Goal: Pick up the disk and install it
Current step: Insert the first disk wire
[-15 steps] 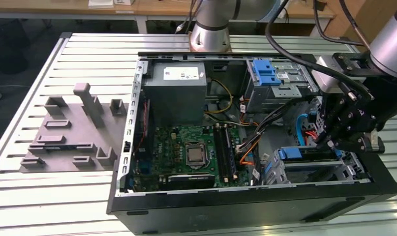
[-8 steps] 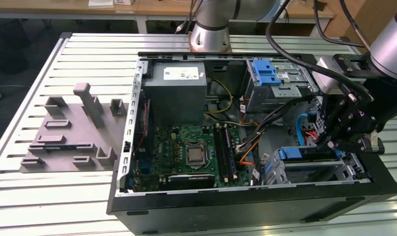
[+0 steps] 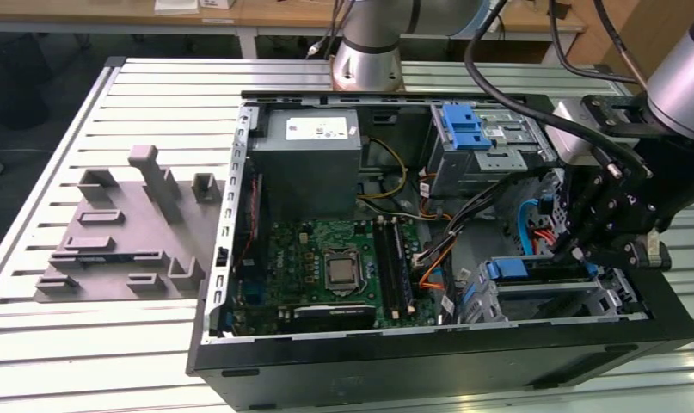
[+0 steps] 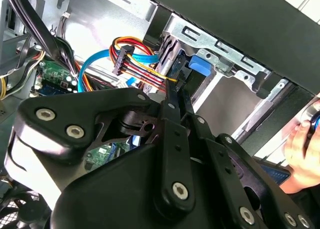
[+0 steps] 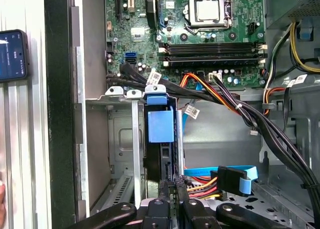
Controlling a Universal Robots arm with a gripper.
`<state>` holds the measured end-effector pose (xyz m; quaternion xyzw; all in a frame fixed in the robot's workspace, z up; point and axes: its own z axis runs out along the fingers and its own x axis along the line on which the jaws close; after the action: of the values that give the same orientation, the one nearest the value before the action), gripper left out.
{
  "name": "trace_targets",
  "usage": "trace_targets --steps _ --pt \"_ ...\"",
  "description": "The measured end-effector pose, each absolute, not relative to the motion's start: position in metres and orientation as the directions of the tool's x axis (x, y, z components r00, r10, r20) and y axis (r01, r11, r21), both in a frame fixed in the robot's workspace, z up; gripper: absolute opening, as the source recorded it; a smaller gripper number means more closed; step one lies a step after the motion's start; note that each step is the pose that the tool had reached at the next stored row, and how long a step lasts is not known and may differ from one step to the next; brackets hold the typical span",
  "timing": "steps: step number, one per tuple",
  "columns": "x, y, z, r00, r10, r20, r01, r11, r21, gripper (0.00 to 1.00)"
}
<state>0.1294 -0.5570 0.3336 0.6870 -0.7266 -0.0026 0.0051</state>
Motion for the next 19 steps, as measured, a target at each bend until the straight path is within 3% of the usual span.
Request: trace_targets --steps 19 --pt "0.1295 -0.5571 0.3299 -0.060 -0.998 0.003 -0.998 0.060 0.016 0.17"
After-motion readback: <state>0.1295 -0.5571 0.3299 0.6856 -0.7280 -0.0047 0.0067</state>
